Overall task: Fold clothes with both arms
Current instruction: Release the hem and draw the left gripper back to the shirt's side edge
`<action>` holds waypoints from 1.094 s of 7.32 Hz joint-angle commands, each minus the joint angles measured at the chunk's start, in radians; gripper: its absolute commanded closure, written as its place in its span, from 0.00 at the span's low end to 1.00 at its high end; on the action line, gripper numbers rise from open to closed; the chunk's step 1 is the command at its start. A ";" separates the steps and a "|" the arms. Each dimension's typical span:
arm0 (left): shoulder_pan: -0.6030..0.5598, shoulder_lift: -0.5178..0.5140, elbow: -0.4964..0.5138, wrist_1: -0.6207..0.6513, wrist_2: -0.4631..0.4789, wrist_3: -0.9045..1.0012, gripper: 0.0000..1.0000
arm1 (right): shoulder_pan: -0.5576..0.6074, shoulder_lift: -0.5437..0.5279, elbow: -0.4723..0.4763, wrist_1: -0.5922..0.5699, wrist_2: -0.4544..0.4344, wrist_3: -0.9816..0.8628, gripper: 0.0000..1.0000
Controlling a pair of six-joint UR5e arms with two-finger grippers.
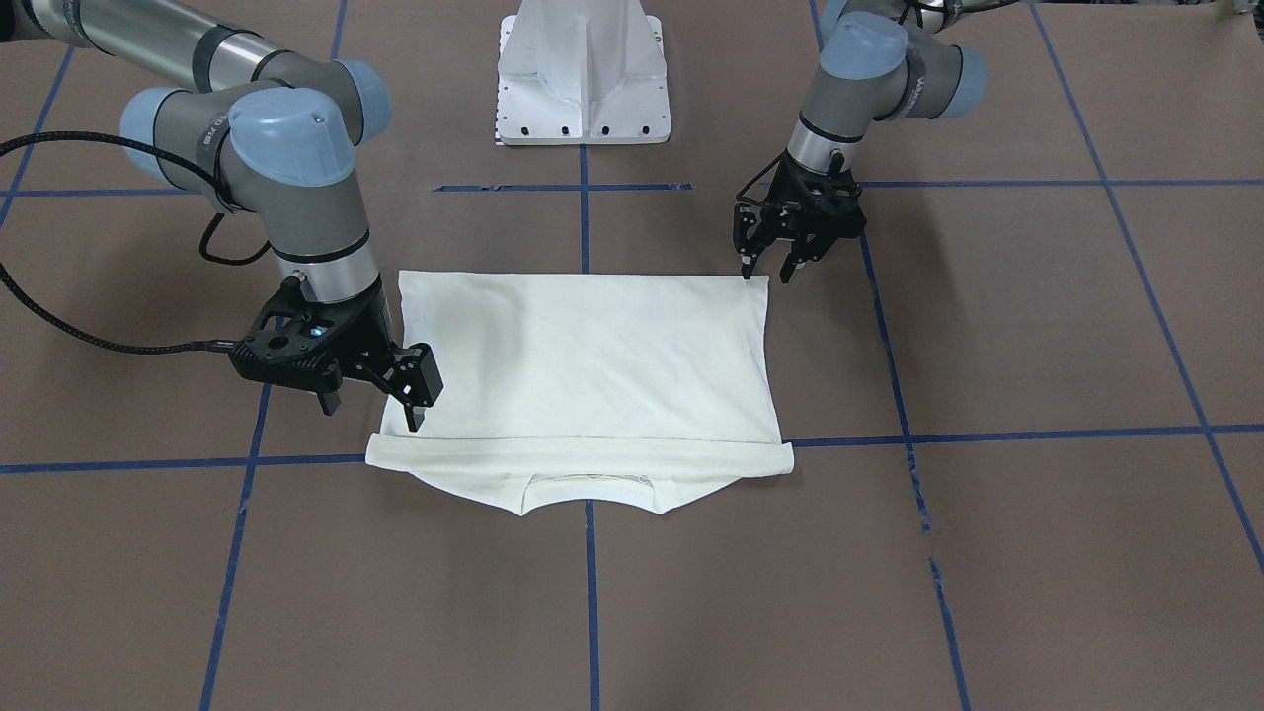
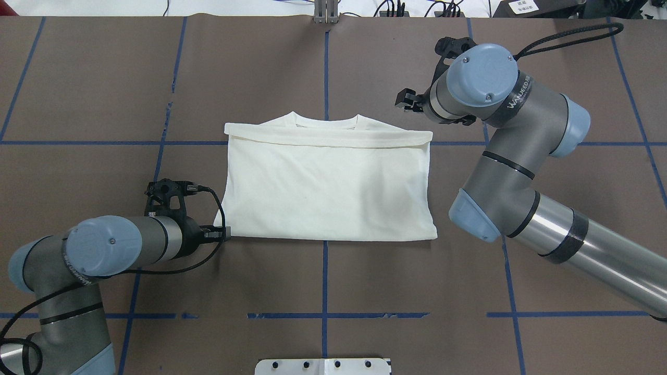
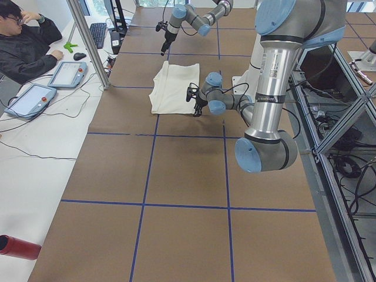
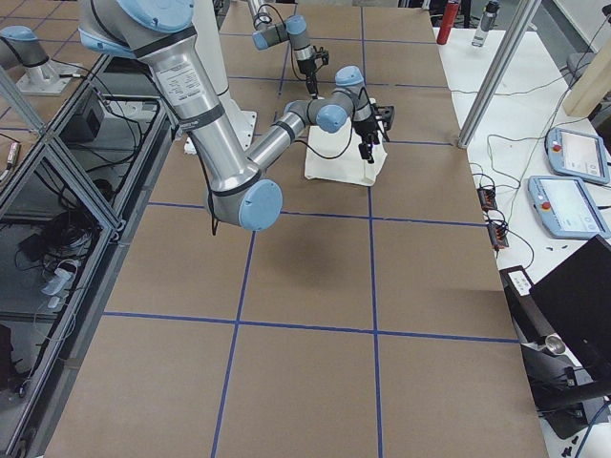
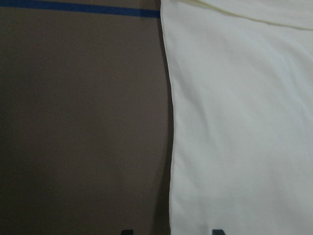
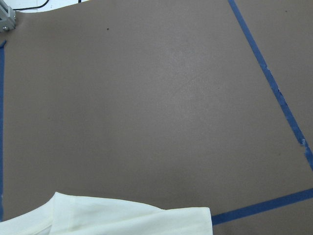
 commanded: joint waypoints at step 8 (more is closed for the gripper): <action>0.009 -0.024 0.023 0.000 0.000 -0.007 0.56 | 0.000 -0.001 0.000 0.000 0.000 0.000 0.00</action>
